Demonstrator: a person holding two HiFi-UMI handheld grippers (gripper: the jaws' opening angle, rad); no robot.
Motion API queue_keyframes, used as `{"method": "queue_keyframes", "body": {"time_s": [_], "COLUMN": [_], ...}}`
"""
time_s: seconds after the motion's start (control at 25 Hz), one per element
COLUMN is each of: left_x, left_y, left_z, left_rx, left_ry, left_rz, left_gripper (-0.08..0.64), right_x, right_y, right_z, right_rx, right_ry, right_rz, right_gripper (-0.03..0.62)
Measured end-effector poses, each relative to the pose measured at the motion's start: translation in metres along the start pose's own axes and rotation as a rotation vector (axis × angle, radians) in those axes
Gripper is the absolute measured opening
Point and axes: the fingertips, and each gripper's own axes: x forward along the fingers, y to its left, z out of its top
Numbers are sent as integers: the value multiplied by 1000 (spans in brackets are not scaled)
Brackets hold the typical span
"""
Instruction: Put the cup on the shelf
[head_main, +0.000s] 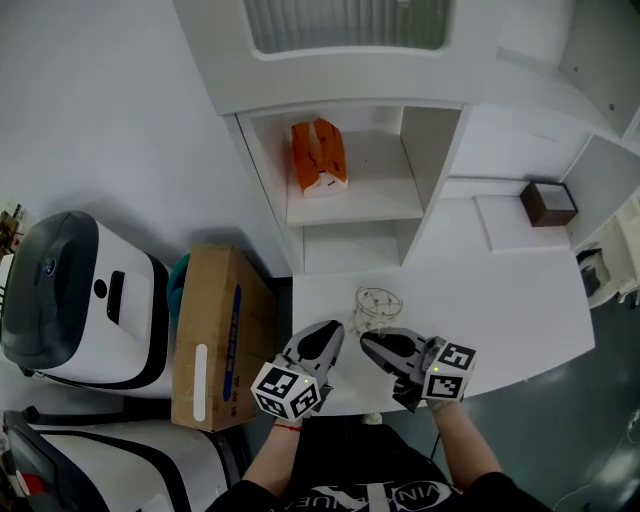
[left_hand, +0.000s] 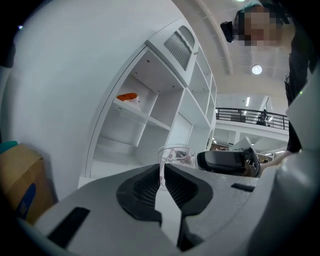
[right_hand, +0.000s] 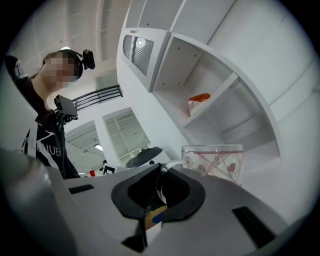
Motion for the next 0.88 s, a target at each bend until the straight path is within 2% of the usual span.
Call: {"method": "queue_keyframes", "body": {"time_s": [0.28,0.6,0.88], "left_x": [21,32,41], "left_y": [31,61,71], "left_z": [8,-3,-15], "left_rx": [-3,-23,-44], "left_ry": [33,84,116], "left_rz": [-53,-86,-114], "left_gripper": [18,8,8], "right_x": [22,45,59], "right_y": [-29,-59,-80], "right_z": [8,0,4], "right_rx": [20,40,40], "right_ry": [-17,1,-4], "right_rz": [-55,-100,-126], "right_gripper": [9,9,9]}}
